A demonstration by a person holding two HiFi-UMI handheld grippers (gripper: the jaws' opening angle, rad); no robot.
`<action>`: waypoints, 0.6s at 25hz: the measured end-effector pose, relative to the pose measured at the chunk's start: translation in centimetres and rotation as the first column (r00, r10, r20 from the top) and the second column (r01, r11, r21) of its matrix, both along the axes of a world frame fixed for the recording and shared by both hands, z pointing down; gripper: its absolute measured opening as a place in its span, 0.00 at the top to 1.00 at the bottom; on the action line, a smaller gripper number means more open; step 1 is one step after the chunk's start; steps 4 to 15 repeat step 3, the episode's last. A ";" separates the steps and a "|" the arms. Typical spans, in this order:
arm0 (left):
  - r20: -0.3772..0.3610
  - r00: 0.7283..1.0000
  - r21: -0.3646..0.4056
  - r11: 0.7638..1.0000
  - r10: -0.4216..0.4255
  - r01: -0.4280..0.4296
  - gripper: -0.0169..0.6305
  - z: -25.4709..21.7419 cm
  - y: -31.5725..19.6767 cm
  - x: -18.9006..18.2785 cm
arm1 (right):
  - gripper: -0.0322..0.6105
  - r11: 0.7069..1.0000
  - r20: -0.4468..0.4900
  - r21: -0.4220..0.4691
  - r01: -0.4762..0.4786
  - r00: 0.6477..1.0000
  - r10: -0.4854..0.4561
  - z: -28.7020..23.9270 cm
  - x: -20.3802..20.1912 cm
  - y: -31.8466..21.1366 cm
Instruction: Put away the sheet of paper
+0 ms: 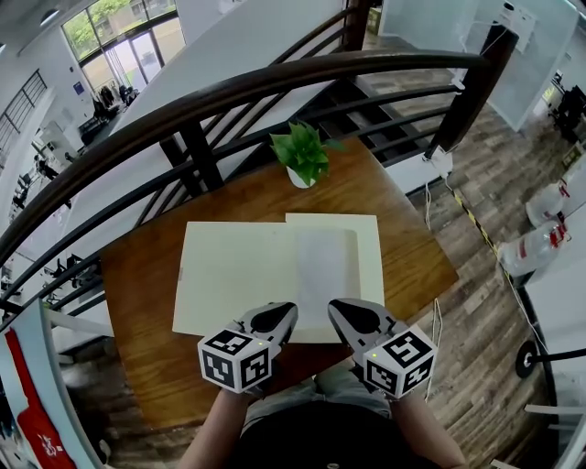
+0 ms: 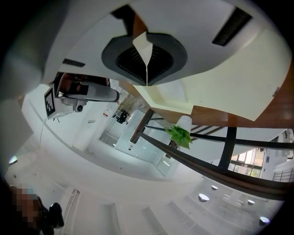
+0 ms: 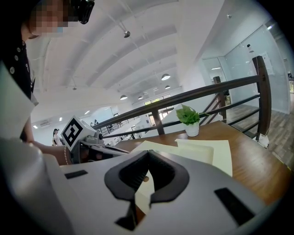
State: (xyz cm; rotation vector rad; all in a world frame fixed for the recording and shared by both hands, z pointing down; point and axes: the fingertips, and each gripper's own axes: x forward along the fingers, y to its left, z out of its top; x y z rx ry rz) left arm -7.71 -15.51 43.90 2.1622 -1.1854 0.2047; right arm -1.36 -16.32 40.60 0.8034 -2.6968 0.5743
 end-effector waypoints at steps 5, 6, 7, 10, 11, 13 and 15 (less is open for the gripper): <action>-0.009 1.000 -0.013 1.000 -0.001 0.001 0.94 0.3 -0.1 0.0 | 0.91 1.000 -0.001 0.000 0.008 1.000 -0.008 0.0 0.1 -0.2; -0.009 1.000 -0.013 1.000 -0.001 0.001 0.94 0.3 -0.1 0.0 | 0.91 1.000 -0.001 0.000 0.008 1.000 -0.008 0.0 0.1 -0.2; -0.009 1.000 -0.013 1.000 -0.001 0.001 0.94 0.3 -0.1 0.0 | 0.91 1.000 -0.001 0.000 0.008 1.000 -0.008 0.0 0.1 -0.2; -0.009 1.000 -0.013 1.000 -0.001 0.001 0.94 0.3 -0.1 0.0 | 0.91 1.000 -0.001 0.000 0.008 1.000 -0.008 0.0 0.1 -0.2; -0.009 1.000 -0.013 1.000 -0.001 0.001 0.94 0.3 -0.1 0.0 | 0.91 1.000 -0.001 0.000 0.008 1.000 -0.008 0.0 0.1 -0.2; -0.009 1.000 -0.013 1.000 -0.001 0.001 0.94 0.3 -0.1 0.0 | 0.91 1.000 -0.001 0.000 0.008 1.000 -0.008 0.0 0.1 -0.2; -0.009 1.000 -0.013 1.000 -0.001 0.001 0.94 0.3 -0.1 0.0 | 0.91 1.000 -0.001 0.000 0.008 1.000 -0.008 0.0 0.1 -0.2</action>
